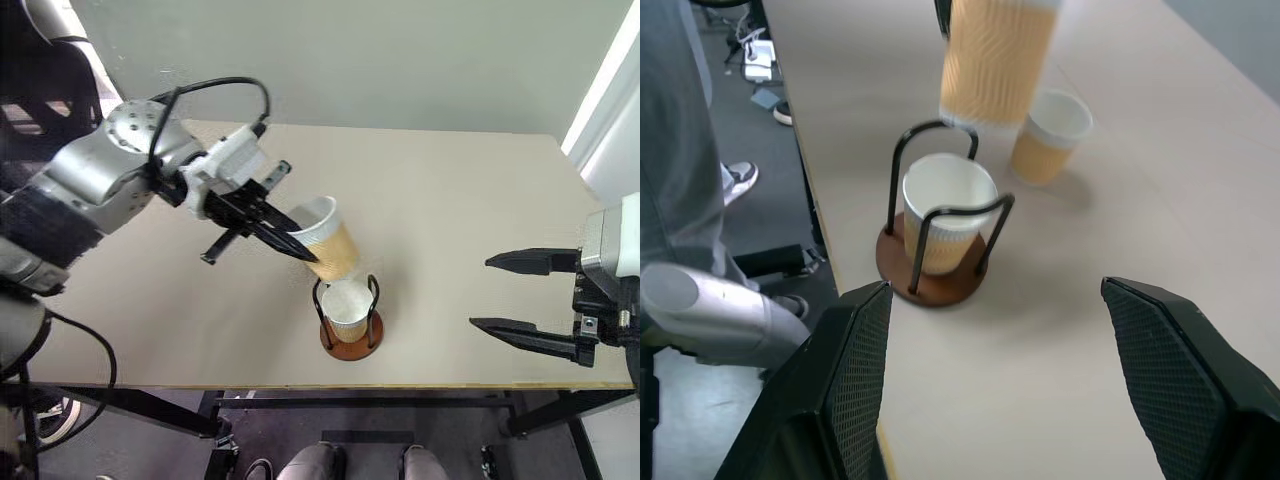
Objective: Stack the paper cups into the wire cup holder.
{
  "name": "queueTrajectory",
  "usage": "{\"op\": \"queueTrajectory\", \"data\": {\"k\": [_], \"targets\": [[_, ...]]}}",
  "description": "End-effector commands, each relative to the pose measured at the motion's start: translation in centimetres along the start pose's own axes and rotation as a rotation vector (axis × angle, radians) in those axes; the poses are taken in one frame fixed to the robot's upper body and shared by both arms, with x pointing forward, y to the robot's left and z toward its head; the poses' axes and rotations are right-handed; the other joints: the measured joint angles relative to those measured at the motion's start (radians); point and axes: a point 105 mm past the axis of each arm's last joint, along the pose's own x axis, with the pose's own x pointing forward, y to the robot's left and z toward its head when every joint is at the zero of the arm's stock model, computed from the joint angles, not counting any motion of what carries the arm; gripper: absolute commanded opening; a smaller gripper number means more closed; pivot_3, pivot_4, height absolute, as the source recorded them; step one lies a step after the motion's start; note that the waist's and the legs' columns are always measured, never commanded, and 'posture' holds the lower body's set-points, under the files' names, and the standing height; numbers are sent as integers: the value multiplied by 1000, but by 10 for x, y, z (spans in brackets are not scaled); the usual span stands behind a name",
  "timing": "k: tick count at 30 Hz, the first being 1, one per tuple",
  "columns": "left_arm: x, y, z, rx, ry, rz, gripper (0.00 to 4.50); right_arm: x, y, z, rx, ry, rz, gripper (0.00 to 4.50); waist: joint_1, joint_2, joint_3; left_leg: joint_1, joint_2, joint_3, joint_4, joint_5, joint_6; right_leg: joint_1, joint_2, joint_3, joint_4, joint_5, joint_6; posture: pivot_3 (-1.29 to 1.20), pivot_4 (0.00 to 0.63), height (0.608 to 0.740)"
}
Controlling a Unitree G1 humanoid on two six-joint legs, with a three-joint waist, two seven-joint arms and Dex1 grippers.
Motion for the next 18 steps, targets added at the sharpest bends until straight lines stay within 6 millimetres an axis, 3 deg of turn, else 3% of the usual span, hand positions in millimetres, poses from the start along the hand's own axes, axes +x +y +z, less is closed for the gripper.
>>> {"op": "queueTrajectory", "data": {"k": [1,8,18], "targets": [[0,3,7,64,9,-36,12,-7,3,10,-34,-14,-51,3438,0,0,0,0,-1,0,0,-1,1,0,-1,0,0,0,1,0,150,740],[13,7,-3,80,32,-86,12,-8,11,12,-22,-4,-77,3438,2,0,0,-1,-4,4,4,-3,8,1,-8,-1,0,-1,15,0,150,740],[32,6,-8,100,26,-158,12,-9,13,12,-6,6,-109,3438,6,1,0,-2,-5,7,12,-7,10,3,-9,-1,0,-5,22,0,150,740]]}}
